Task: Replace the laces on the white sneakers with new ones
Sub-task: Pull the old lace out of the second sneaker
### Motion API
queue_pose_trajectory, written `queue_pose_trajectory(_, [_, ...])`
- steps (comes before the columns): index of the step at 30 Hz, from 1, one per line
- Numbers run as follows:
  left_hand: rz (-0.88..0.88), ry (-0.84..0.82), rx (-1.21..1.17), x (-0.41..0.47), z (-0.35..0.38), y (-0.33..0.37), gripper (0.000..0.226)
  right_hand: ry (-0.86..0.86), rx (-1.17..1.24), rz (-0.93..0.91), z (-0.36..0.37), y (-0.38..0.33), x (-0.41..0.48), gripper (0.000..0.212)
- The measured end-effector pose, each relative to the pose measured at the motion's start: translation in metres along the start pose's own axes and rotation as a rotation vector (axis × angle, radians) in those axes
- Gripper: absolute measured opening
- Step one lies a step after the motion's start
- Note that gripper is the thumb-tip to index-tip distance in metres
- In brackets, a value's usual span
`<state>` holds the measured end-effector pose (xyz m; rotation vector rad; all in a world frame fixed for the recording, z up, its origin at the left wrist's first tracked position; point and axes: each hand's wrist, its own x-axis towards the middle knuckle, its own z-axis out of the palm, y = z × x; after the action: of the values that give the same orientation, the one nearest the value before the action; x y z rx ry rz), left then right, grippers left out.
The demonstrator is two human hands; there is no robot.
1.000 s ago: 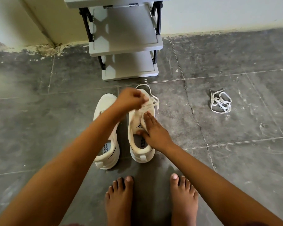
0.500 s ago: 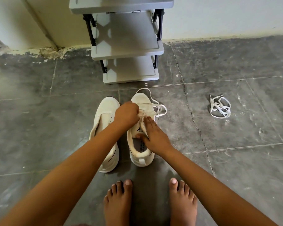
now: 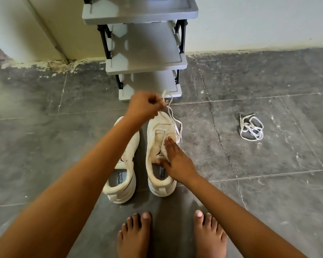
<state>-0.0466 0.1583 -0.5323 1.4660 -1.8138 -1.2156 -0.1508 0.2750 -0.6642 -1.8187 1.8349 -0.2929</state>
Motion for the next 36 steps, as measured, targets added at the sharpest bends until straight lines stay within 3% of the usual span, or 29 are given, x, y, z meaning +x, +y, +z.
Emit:
queue_pose_trajectory(3, [-0.094, -0.041, 0.077, -0.009, 0.013, -0.034, 0.013, 0.002, 0.004, 0.006, 0.001, 0.0, 0.001, 0.077])
queue_pose_trajectory(6, [-0.059, -0.134, 0.167, -0.02, 0.017, -0.058, 0.045, -0.005, 0.002, 0.002, 0.002, 0.001, 0.0, 0.077])
queue_pose_trajectory(8, [-0.04, -0.154, 0.26, -0.022, 0.016, -0.066, 0.051, -0.017, 0.023, -0.007, 0.0, 0.002, 0.001, 0.079])
queue_pose_trajectory(13, [-0.008, -0.184, 0.558, -0.027, 0.015, -0.075, 0.043, -0.053, 0.161, 0.013, -0.013, 0.007, 0.0, 0.076])
queue_pose_trajectory(18, [-0.02, -0.109, 0.564, -0.034, 0.02, -0.083, 0.039, 0.046, 0.146, 0.043, -0.03, 0.001, 0.01, 0.062])
queue_pose_trajectory(23, [-0.074, -0.095, 0.507, -0.029, 0.022, -0.089, 0.032, -0.019, -0.055, 0.125, -0.036, -0.016, 0.041, 0.061])
queue_pose_trajectory(32, [-0.052, -0.075, 0.508, -0.024, 0.025, -0.092, 0.026, 0.15, -0.107, 0.086, -0.026, -0.021, 0.073, 0.016])
queue_pose_trajectory(34, [-0.063, -0.075, 0.508, -0.023, 0.024, -0.093, 0.023, 0.141, -0.045, 0.09, -0.025, -0.018, 0.08, 0.013])
queue_pose_trajectory(36, [-0.081, -0.071, 0.505, -0.024, 0.024, -0.094, 0.021, 0.153, 0.178, 0.138, -0.027, -0.012, 0.082, 0.011])
